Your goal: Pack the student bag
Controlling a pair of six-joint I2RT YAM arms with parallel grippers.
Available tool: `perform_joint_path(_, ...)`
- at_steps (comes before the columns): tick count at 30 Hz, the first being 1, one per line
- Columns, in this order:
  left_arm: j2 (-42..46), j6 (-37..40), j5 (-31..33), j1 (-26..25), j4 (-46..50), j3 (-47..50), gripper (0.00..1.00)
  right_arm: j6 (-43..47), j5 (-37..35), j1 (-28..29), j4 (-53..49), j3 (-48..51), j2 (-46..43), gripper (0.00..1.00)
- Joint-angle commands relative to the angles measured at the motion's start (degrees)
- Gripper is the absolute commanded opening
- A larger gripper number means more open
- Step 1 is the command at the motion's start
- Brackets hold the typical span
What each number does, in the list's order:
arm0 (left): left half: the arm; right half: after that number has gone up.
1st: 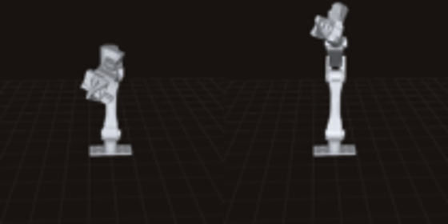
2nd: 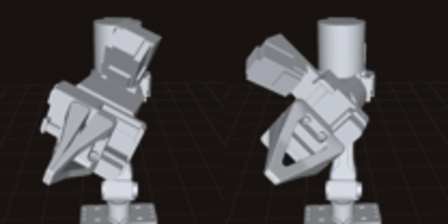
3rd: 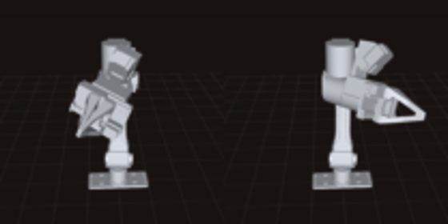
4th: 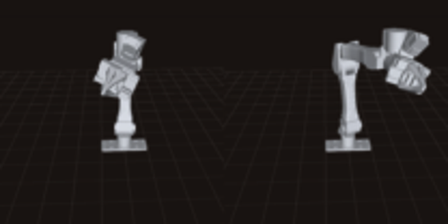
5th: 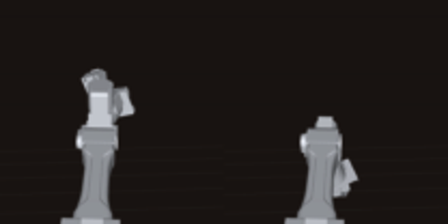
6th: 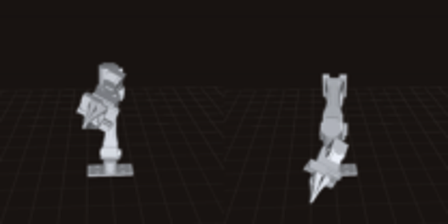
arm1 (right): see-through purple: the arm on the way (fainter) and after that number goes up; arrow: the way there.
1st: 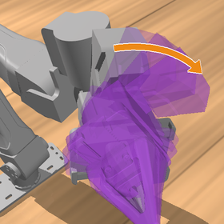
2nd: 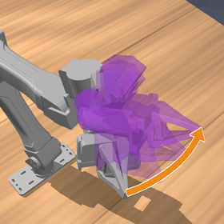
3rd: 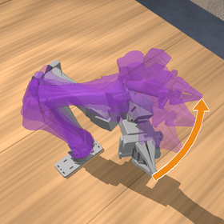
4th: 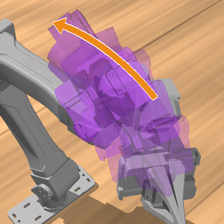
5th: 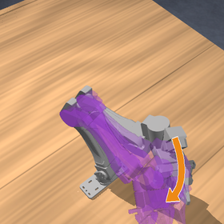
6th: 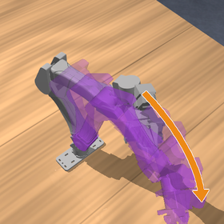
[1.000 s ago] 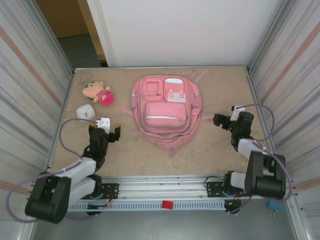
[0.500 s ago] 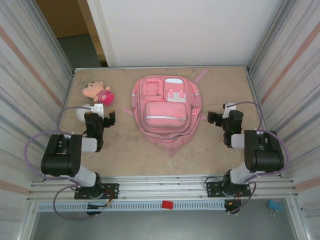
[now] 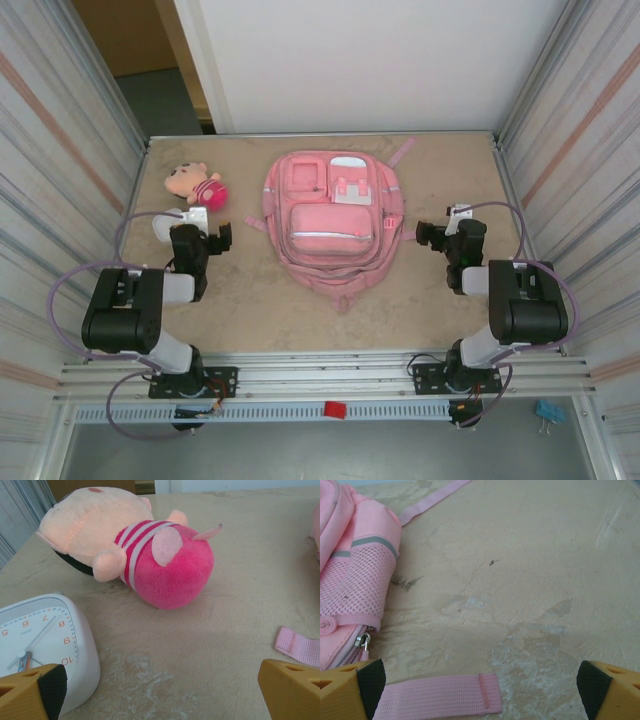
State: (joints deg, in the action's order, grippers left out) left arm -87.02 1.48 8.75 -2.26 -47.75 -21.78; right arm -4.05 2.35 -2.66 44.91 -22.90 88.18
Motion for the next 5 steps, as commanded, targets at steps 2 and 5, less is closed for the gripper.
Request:
perform_joint_path(2, 0.6, -0.4, 0.1, 0.0, 0.0, -0.3, 0.99, -1.1, -0.6, -0.5, 0.0, -1.2, 0.4, 0.99)
perform_joint_path(5, 0.6, -0.3, 0.2, 0.0, 0.1, -0.3, 0.99, -0.8, -1.1, -0.1, 0.4, -0.9, 0.3, 0.99)
